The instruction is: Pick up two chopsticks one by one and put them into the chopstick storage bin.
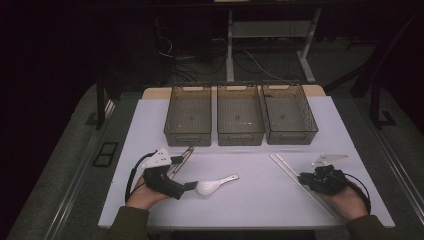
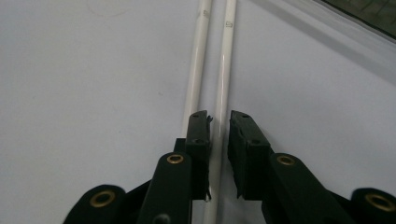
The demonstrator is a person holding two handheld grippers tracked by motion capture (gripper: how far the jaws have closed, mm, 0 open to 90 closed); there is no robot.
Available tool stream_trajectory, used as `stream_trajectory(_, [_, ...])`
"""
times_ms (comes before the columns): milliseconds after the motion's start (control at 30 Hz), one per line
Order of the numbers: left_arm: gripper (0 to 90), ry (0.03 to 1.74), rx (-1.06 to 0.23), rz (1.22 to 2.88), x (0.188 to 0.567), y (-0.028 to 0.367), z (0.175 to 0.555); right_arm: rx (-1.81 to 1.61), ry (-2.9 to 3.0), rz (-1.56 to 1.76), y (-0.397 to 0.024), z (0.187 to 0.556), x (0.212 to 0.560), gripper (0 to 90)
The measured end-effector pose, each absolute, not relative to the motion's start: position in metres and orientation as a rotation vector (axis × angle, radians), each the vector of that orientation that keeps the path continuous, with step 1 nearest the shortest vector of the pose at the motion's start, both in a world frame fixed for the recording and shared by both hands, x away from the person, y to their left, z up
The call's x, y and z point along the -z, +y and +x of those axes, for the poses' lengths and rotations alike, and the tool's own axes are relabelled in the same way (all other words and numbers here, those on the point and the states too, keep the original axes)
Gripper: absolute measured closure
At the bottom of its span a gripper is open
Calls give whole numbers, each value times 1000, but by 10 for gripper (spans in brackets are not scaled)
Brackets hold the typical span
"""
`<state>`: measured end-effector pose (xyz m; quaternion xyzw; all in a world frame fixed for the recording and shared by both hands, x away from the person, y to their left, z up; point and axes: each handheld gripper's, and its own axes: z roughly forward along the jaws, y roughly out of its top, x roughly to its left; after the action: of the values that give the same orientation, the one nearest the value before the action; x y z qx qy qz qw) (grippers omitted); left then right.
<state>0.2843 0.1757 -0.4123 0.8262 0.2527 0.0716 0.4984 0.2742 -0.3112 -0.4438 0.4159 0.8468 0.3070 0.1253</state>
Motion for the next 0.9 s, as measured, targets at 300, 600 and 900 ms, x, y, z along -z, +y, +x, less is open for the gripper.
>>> stream_trajectory(300, [0, 614, -171, 2000, 413, 175, 284, -880, 2434, 1251, -310, 273, 445, 835])
stream_trajectory(600, [0, 612, -171, 2001, 413, 174, 284, -877, 2416, 1255, -309, 271, 446, 846])
stream_trajectory(900, [3, 609, -165, 1997, 413, 175, 284, -906, 2425, 1285, -312, 273, 445, 848])
